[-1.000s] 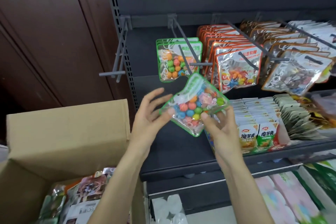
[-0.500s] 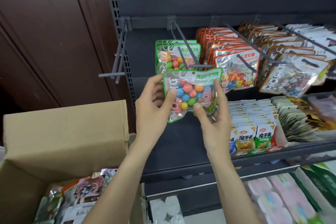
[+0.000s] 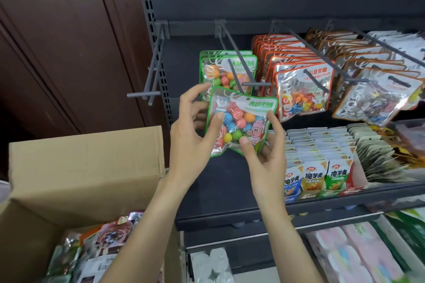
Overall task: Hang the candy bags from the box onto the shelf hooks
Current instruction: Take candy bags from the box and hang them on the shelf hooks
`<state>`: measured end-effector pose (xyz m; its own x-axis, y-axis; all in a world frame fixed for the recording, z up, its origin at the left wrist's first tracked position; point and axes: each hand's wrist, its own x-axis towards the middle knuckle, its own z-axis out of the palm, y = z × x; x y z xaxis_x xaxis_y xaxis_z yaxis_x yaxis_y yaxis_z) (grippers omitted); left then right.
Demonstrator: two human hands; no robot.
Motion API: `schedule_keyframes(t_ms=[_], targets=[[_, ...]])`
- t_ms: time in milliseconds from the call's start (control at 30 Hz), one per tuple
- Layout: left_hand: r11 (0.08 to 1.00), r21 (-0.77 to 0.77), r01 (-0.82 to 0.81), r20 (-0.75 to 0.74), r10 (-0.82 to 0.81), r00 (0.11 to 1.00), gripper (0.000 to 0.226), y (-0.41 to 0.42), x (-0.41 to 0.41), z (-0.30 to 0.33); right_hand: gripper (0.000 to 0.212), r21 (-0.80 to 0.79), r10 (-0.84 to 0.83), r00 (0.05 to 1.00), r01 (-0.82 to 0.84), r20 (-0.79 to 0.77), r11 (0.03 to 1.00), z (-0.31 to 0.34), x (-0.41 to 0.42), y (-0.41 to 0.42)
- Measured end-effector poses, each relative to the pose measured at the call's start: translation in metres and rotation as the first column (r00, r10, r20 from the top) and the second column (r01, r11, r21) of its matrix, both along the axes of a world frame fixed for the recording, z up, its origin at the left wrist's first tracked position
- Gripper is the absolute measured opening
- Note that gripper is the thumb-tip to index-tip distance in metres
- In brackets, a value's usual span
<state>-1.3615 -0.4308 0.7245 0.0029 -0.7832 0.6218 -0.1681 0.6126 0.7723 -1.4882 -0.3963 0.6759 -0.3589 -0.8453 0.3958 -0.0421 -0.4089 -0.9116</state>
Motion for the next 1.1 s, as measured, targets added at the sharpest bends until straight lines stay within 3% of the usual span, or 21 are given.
schedule_keyframes(t_ms=[300,600,900,1100], targets=[[0.987,-0.150,-0.066,0.310,0.110,0.944,0.043,-0.010,-0.002,0.005,0.060,-0.008,-0.062,0.993,0.061,-0.105,0.998,0.000,-0.004,0.000],[0.957,-0.207,-0.204,0.298,0.261,0.918,0.051,-0.011,-0.006,0.006,0.060,-0.009,-0.123,0.968,0.124,-0.219,0.992,0.005,-0.003,0.002],[0.960,-0.164,-0.227,0.320,0.269,0.908,0.055,-0.010,-0.008,0.010,0.061,0.004,-0.129,0.968,0.133,-0.215,0.991,0.006,-0.004,0.004],[0.970,-0.130,-0.203,0.332,0.236,0.913,0.056,-0.021,-0.006,0.006,0.063,0.028,-0.165,0.938,0.182,-0.305,0.983,0.010,-0.001,-0.003]])
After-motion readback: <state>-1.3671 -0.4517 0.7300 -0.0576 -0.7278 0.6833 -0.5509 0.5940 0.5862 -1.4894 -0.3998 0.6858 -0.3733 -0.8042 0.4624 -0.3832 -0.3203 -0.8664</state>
